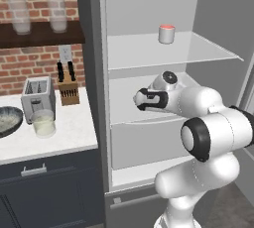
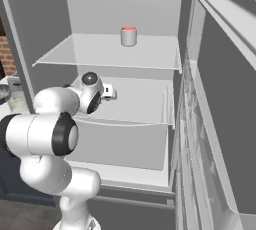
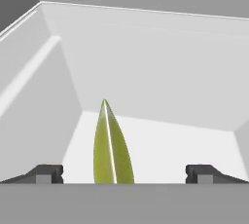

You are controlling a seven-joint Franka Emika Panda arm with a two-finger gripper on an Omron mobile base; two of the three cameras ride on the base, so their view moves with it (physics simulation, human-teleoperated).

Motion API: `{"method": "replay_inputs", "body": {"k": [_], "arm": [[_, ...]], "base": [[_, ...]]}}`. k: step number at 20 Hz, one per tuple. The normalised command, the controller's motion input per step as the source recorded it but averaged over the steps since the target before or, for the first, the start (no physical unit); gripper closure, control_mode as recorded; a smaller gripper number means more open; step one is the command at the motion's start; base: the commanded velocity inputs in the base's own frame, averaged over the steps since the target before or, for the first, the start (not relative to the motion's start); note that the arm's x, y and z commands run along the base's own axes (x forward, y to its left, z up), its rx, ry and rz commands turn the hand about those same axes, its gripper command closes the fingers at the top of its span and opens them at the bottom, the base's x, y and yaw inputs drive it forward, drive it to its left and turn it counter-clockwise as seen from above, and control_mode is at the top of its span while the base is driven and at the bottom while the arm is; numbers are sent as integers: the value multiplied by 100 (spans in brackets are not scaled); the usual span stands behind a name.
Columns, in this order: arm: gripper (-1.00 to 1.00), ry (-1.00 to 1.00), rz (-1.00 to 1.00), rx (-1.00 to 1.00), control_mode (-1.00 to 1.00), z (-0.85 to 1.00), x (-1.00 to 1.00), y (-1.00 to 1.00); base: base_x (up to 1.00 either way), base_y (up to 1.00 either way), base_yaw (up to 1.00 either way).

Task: Grab a lemon wedge from the fridge and one ice cube from the ice bowl, and put them in the glass of lemonade.

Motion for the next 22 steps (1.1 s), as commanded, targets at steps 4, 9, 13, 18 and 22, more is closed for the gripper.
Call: {"method": "replay_inputs", "body": {"k": [4,9,13,18,22], "arm": [[-100,0,1,0,-100,-24,0,0],[-100,0,1,0,-100,-21,0,0],[-100,0,0,0,-100,1,0,0],[-100,1,0,0,-100,9,0,0],[-100,6,0,0,-100,19,6,2]], "base": [[0,0,0],[0,0,0],[0,0,0],[0,0,0],[0,0,0]]}}
